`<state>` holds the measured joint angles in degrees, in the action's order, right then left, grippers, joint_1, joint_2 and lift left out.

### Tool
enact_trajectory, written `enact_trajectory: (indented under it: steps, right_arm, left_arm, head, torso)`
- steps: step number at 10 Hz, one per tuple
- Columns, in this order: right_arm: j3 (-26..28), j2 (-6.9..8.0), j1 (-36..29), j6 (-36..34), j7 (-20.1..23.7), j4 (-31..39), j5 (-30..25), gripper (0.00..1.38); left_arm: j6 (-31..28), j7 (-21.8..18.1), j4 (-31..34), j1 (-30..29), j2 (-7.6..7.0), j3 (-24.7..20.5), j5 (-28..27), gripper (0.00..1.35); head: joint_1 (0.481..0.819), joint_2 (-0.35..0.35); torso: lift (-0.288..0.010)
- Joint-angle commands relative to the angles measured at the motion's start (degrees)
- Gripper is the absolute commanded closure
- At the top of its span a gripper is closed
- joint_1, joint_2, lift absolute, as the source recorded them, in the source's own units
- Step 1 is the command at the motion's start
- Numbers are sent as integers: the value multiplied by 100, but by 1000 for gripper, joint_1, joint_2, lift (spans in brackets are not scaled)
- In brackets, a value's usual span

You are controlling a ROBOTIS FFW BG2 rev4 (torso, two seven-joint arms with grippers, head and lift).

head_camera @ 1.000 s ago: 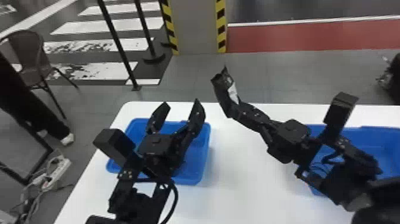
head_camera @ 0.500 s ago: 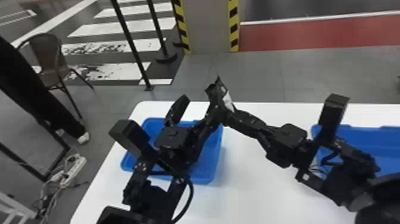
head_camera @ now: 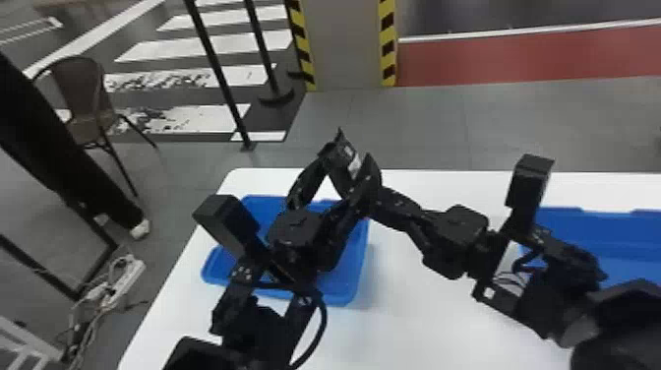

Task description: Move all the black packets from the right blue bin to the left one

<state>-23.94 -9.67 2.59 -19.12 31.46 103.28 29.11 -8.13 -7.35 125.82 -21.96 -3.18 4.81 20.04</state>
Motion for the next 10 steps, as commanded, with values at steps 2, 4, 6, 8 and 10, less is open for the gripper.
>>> enact_trajectory:
  steps: [2,4,6,8,10]
  right_arm:
    - [-14,0,-6,0,0,-13,42,1138]
    - [-14,9,8,56,0,-69,95,1138]
    - [4,26,8,197,0,-224,218,952]
    - [170,26,-48,450,36,-280,201,415]
    - [953,158,-329,633,378,-435,-10,94]
  left_arm:
    - [82,49,53,-40,2,-24,-185,1204]
    - [194,58,67,-82,19,-50,-194,1217]
    - [377,67,67,-152,81,-147,-238,1217]
    - [532,146,10,-194,195,-358,-431,1217]
    - [743,216,-341,-152,309,-683,-703,1217]
  head:
    - [694,265]
    - [692,272]
    - [690,276]
    - [685,286]
    - [679,289]
  torso:
    - [-110]
    - [-110]
    - [-110]
    - [-110]
    - [-110]
